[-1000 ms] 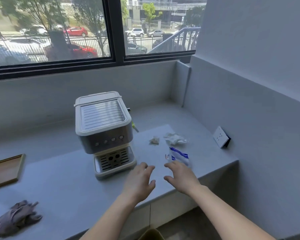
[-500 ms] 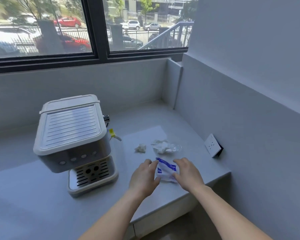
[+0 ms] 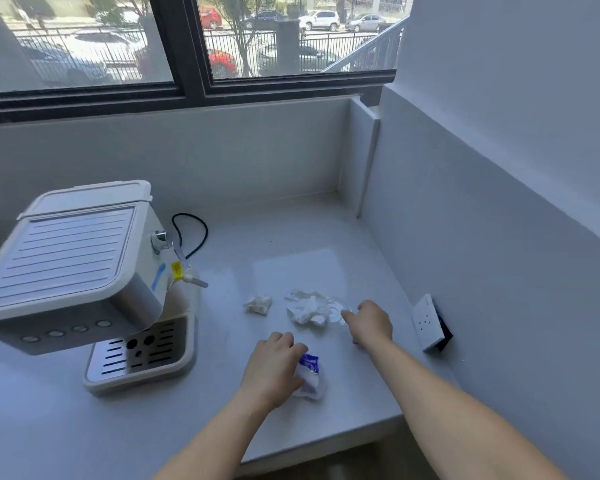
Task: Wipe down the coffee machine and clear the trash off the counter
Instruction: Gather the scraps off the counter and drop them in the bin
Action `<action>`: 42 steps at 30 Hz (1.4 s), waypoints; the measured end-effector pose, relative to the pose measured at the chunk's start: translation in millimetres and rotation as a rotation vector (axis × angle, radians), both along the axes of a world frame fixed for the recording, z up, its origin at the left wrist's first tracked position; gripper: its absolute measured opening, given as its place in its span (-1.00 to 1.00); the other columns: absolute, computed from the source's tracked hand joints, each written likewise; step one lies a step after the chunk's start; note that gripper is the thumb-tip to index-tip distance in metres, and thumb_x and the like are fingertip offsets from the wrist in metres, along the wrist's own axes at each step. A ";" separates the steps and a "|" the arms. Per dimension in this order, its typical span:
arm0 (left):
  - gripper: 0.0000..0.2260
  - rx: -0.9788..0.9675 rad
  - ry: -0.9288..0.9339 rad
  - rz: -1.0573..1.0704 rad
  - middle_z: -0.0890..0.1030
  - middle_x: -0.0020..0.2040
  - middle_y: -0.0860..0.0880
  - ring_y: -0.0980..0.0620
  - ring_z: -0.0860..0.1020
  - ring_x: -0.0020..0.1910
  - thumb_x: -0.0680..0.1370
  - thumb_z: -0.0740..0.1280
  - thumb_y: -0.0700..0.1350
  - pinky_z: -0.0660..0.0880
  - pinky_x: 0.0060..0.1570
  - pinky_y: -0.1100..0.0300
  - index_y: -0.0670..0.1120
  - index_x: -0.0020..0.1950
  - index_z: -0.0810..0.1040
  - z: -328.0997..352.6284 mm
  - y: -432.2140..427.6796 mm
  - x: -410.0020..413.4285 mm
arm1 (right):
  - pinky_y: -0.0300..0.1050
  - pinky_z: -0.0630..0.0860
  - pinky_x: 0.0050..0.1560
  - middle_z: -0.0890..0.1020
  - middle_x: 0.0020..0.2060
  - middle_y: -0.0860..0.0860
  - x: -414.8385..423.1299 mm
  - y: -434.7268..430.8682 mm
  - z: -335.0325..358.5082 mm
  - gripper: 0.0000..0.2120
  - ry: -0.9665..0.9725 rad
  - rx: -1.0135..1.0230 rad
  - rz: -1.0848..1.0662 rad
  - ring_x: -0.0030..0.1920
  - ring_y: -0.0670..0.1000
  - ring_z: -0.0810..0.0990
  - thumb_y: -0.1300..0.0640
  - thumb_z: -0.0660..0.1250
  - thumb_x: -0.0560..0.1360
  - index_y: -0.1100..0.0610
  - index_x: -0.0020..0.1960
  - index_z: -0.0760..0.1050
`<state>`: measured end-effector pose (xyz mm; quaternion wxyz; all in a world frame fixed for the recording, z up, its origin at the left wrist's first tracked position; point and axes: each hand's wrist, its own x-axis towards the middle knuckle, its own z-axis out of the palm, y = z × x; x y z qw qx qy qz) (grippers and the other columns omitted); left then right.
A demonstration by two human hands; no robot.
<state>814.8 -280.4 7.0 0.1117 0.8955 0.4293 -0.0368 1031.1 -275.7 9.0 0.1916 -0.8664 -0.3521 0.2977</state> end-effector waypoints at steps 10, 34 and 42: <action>-0.67 -0.086 -0.187 0.322 0.45 0.04 0.09 0.07 0.39 0.13 0.46 0.31 0.10 0.40 -0.06 0.20 0.13 0.22 0.54 5.4 -13.1 -24.2 | 0.01 0.66 -0.08 0.70 -0.14 0.20 3.8 20.2 -7.9 -0.85 0.051 -0.031 -0.106 -0.12 0.18 0.70 0.13 0.42 0.39 0.20 -0.15 0.54; -0.69 -0.020 -0.311 0.527 0.42 -0.07 0.12 0.09 0.40 0.06 0.40 0.36 0.12 0.38 -0.22 0.18 0.14 0.12 0.59 13.2 -34.1 -48.8 | -0.09 0.48 -0.17 0.65 -0.30 0.05 19.4 -27.6 30.0 -0.91 0.018 0.535 -0.376 -0.16 0.18 0.61 0.25 0.34 0.40 0.16 -0.17 0.63; -0.73 0.001 -0.371 0.597 0.42 -0.08 0.14 0.10 0.41 0.04 0.41 0.35 0.10 0.38 -0.22 0.18 0.12 0.09 0.59 18.5 -59.4 -75.5 | -0.20 0.38 -0.12 0.59 -0.31 -0.06 -14.3 -54.5 39.0 -0.87 0.070 0.556 -0.266 -0.16 0.04 0.58 0.22 0.40 0.42 0.14 -0.06 0.68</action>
